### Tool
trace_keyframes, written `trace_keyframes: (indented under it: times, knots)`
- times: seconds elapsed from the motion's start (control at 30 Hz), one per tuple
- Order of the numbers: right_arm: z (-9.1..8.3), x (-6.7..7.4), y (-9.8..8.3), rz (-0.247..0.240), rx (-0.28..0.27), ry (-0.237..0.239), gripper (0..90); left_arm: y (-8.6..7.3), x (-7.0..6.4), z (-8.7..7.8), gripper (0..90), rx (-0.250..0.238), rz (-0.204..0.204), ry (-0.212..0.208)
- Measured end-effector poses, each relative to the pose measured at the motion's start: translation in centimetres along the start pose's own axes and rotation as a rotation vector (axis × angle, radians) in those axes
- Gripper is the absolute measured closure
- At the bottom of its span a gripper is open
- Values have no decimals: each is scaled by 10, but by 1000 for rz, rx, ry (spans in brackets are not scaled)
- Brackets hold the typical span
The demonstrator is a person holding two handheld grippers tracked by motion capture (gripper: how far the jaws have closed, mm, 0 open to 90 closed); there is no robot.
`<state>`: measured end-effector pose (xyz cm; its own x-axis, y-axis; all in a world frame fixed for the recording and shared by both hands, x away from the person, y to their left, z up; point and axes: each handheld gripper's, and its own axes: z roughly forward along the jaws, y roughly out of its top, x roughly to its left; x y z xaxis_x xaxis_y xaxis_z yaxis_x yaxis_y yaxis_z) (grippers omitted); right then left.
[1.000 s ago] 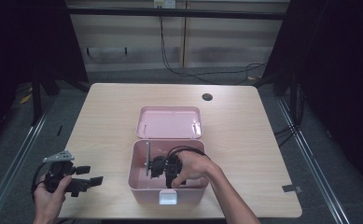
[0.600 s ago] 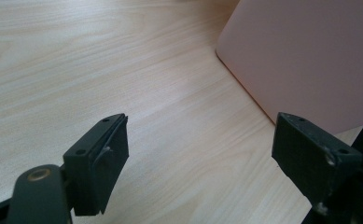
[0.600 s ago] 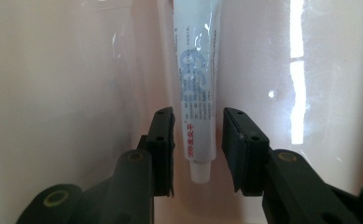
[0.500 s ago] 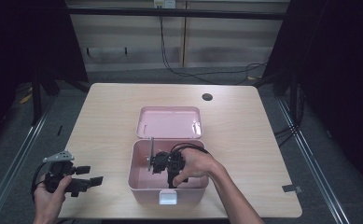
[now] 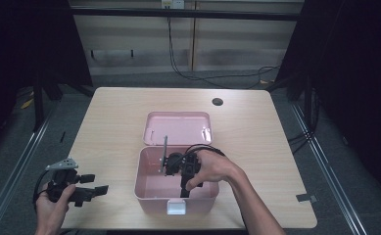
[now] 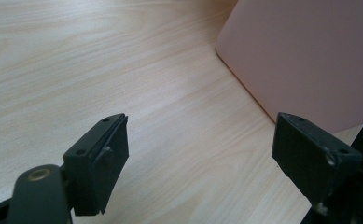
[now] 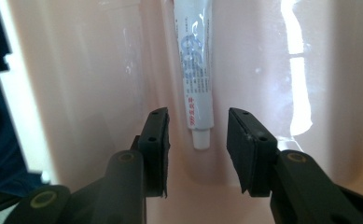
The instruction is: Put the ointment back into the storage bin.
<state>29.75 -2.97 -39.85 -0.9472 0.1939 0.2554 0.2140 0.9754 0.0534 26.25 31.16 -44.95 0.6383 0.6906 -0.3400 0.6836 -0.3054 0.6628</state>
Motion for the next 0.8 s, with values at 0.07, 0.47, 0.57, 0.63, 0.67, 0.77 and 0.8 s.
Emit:
trace_keyframes:
  times: [0.07, 0.47, 0.57, 0.63, 0.67, 0.77, 0.8]
  knots:
    - [-4, 0, -1, 6, -8, -13, 588, 0, 0, 0, 186, -3, 2, 6]
    - [-32, 4, -14, 9, -70, -43, 574, 0, -1, 0, 187, -2, 3, 7]
    - [-36, 6, -17, 14, -66, -55, 572, 0, -1, 0, 186, -2, 3, 9]
    - [-39, 7, -20, 17, -72, -56, 572, 0, 0, 0, 186, 1, 7, 7]
    - [-41, 7, -21, 16, -76, -59, 571, 0, 0, 0, 186, -1, 4, 8]
    - [-48, 7, -26, 30, -83, -67, 572, 0, 0, 0, 186, -2, 3, 7]
    - [-51, 8, -27, 42, -87, -69, 572, 0, 0, 0, 186, 1, 3, 1]
